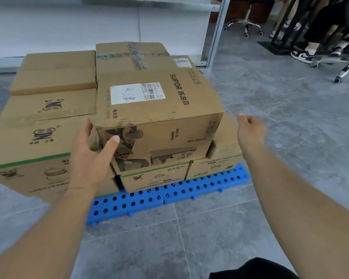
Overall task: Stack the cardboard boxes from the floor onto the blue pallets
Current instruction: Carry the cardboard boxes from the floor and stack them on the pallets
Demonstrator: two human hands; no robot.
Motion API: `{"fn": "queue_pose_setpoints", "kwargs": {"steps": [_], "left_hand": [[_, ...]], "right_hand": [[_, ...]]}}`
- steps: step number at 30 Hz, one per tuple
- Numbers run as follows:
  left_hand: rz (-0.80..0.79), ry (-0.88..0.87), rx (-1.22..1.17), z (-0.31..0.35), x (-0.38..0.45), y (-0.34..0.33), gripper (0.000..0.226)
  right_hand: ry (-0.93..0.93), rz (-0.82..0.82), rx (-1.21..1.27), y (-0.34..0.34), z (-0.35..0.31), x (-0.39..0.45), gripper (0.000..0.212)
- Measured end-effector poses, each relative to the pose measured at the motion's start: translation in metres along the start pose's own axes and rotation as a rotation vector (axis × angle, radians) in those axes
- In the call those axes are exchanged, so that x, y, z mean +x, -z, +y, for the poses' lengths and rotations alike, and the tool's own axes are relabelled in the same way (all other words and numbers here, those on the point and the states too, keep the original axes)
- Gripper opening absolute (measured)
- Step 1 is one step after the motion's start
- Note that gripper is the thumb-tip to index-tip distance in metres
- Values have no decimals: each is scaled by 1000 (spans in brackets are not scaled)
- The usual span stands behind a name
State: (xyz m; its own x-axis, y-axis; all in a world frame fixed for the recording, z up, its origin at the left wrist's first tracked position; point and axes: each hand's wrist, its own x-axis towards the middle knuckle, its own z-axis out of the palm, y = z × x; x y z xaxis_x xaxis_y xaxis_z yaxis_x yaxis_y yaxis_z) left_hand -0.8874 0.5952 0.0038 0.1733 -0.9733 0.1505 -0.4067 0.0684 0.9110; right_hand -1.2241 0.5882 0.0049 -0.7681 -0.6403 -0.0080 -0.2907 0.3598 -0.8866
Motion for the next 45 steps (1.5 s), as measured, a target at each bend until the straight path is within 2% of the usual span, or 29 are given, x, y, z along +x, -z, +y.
{"fn": "queue_pose_setpoints", "kwargs": {"steps": [2,4,7,9,12,14,16,18,19,21,23,28,34,40,45], "left_hand": [[29,28,25,-11,-17,-12,80],[147,45,19,-18,-26,-22,73],[308,80,-97,-25,-42,-41,48],[307,212,-163,-32,-56,-63,29],[83,587,-193,-44,-70,-105,9],[-158,852,-369,-45,-72,-139,16],[-273,1025,-477,-43,-72,-171,11],[-324,1104,-535,-41,-71,-201,12],[-356,1115,-578,-38,-69,-213,18],[-382,1129,-669,-35,-65,-233,27],[-354,1149,-761,-32,-61,-246,22],[-316,1100,-964,-30,-49,-255,23],[-291,1110,-956,-31,-45,-254,22],[-261,1117,-969,-23,-44,-257,53],[-266,1113,-936,-23,-43,-254,59]], "right_hand": [[-19,32,-3,10,20,8,38],[-58,46,-22,18,39,19,39],[-119,42,-51,24,67,35,41],[-153,45,-74,23,86,44,44],[-264,-16,-104,17,105,57,42],[-351,-98,-60,11,116,69,41],[-409,-174,6,6,125,81,40],[-443,-245,48,2,133,91,50],[-453,-274,74,0,136,96,51],[-436,-319,114,-3,141,104,39],[-401,-345,107,-4,146,109,29],[-348,-347,107,-8,153,115,39],[-321,-331,110,-11,151,113,35],[-315,-334,108,-10,147,108,34],[-300,-332,104,-12,148,104,34]]}}
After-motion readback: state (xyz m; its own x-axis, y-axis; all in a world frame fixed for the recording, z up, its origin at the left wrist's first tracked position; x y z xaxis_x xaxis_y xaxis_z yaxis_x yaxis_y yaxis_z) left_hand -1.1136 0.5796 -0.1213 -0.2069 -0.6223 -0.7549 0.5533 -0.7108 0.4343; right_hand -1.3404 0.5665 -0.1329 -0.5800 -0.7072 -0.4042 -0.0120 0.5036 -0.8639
